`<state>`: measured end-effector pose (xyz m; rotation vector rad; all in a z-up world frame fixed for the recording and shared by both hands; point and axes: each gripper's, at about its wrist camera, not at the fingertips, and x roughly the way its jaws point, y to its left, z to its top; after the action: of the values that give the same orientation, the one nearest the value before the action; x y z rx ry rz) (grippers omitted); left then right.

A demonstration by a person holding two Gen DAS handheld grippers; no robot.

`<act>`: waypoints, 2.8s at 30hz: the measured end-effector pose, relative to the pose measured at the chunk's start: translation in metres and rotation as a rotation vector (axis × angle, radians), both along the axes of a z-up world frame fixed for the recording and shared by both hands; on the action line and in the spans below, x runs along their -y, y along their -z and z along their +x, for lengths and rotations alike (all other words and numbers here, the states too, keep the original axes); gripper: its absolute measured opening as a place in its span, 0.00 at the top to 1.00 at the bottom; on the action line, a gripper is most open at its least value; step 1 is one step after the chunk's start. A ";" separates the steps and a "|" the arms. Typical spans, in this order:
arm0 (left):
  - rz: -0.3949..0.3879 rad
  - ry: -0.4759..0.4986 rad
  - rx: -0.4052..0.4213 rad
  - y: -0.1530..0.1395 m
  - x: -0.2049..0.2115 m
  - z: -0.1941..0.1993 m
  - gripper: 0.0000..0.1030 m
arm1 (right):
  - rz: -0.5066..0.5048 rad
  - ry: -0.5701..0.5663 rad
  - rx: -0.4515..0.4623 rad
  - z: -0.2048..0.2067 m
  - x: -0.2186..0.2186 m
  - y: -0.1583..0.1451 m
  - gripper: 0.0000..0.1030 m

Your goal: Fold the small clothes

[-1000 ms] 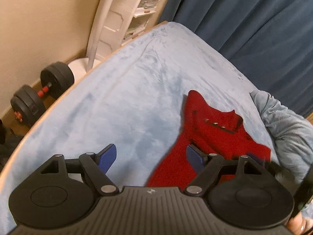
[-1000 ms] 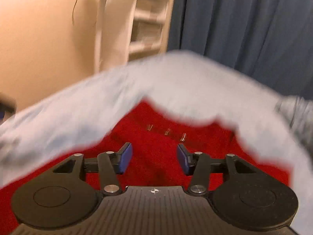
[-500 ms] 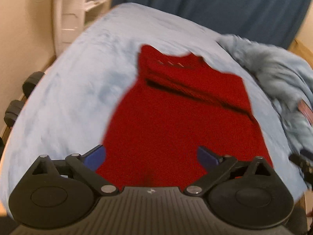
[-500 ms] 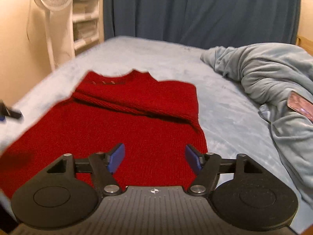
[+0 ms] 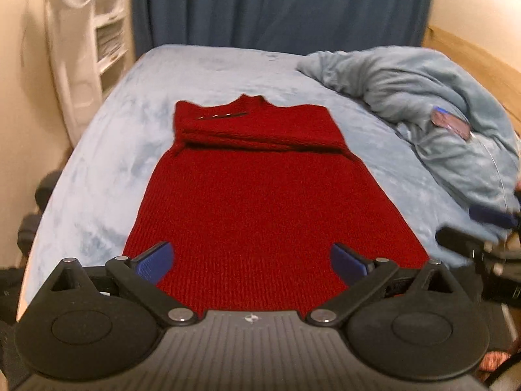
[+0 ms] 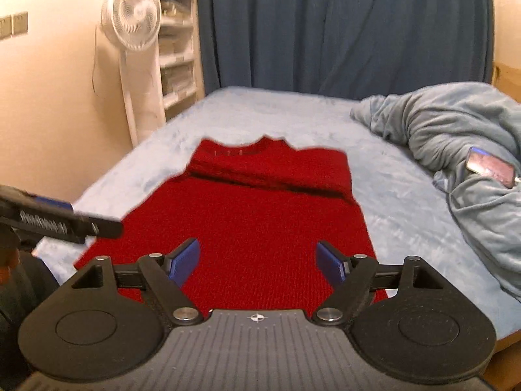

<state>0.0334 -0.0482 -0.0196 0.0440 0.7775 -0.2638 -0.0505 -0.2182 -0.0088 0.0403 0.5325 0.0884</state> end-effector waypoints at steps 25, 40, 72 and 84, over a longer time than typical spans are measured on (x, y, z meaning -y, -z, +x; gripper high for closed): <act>0.002 -0.002 0.065 -0.005 -0.006 -0.062 0.01 | -0.005 -0.045 0.004 -0.041 -0.023 0.002 0.17; -0.012 -0.033 0.014 0.010 -0.017 -0.040 0.01 | -0.017 -0.076 -0.060 -0.020 -0.031 0.014 0.17; 0.041 -0.205 -0.157 0.101 -0.100 0.122 0.01 | 0.177 0.296 -0.332 0.129 0.147 0.125 0.17; 0.030 -0.132 -0.344 0.163 -0.129 0.180 0.00 | 0.416 0.193 -0.559 0.172 0.178 0.201 0.14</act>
<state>0.2134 0.0807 -0.1823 -0.0255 1.1217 -0.1344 0.1210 -0.3960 -0.2097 0.5331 1.0587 -0.0040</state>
